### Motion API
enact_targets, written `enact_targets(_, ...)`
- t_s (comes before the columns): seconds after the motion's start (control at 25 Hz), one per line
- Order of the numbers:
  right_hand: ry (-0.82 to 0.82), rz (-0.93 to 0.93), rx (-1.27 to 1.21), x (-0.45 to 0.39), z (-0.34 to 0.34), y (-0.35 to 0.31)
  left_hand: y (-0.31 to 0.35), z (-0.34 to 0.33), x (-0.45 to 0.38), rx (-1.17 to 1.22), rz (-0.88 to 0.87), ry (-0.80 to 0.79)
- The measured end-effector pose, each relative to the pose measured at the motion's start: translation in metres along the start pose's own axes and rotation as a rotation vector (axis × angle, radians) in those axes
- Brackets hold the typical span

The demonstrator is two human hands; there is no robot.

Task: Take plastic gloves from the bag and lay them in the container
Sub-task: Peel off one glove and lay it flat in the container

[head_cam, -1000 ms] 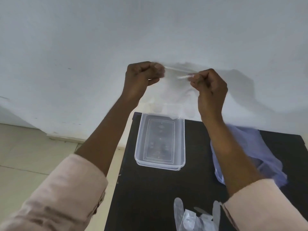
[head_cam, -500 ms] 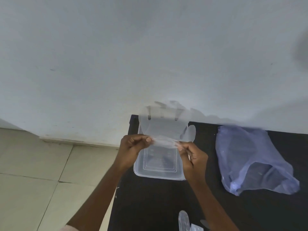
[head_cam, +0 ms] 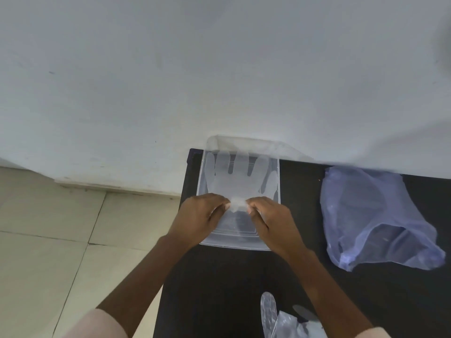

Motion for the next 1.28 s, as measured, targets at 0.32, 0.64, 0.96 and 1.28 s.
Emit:
enact_targets(0.32,-0.439,0.23,0.479,0.003,-0.032,-0.002,0.005,-0.033,0.005,-0.393,-0.167,-0.409)
enact_targets(0.64,-0.859,0.184,0.691,0.015,-0.045,0.005,-0.011,-0.056,0.016,-0.574,-0.192,-0.931)
enact_targets(0.96,-0.958,0.193,0.997,0.019,-0.051,0.009,-0.018,-0.058,0.015,-0.792,-0.293,-1.012)
enact_targets(1.28,-0.886,0.215,0.946,0.01,-0.048,0.003,-0.017,-0.055,0.009,-0.757,-0.285,-1.031)
Point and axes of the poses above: each hand's wrist, its own x-axis away from the middle knuckle, its own z-axis out of the back of the hand, y = z × x, the point moved 9 cm from there along -x, towards the middle knuckle, and after that the axes turned 4 degrees about -z, right-handed, at the moved point
